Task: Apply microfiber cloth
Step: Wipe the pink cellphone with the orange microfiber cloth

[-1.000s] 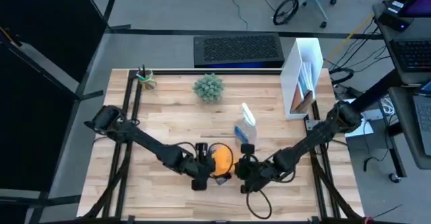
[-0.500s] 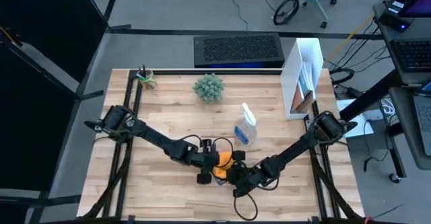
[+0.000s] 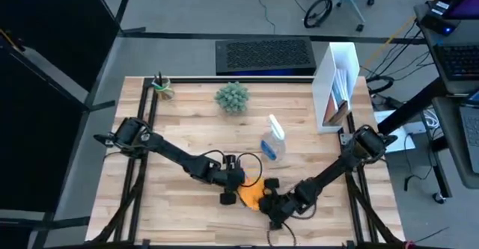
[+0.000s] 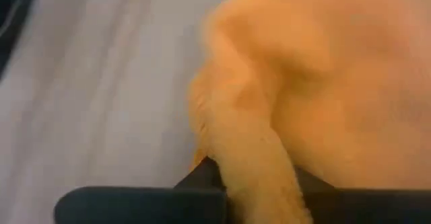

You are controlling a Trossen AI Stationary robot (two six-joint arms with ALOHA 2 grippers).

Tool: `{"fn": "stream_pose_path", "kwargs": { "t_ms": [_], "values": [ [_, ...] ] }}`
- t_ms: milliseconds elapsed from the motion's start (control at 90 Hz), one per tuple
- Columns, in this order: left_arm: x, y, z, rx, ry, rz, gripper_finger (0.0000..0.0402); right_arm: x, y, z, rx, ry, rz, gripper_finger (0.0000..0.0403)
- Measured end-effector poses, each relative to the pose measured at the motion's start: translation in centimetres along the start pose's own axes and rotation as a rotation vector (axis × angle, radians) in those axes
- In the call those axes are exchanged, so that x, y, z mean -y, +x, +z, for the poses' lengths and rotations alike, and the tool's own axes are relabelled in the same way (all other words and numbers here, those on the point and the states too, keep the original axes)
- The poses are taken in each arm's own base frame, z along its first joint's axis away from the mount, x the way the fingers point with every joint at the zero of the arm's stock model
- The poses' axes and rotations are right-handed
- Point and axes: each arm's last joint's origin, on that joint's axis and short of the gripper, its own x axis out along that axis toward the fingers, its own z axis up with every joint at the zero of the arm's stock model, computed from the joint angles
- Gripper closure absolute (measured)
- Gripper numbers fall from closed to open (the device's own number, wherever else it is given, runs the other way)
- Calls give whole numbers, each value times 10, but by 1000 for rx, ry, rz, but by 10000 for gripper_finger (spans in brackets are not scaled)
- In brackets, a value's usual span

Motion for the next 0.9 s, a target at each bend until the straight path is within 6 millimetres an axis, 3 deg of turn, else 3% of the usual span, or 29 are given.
{"fn": "stream_pose_path", "kwargs": {
  "t_ms": [144, 322, 489, 656, 778, 900],
  "values": [
    [0, 0, 0, 2, 0, 5, 396, -1, -22, 4, 2, 0, -3, 396],
    [0, 1, 1, 17, -8, 6, 396, 14, -39, 34, 228, -36, -125, 396],
    [0, 1, 1, 20, -10, 6, 396, 37, -12, 48, 272, -58, -129, 396],
    [0, 1, 1, 20, -11, 6, 396, 53, 19, 37, 184, -49, -146, 396],
    [0, 1, 1, 20, -9, 7, 396, 48, 28, 30, 141, -28, -84, 396],
    [0, 1, 1, 20, -7, 7, 396, 31, 26, 19, 82, -17, -33, 396]
  ]
}}
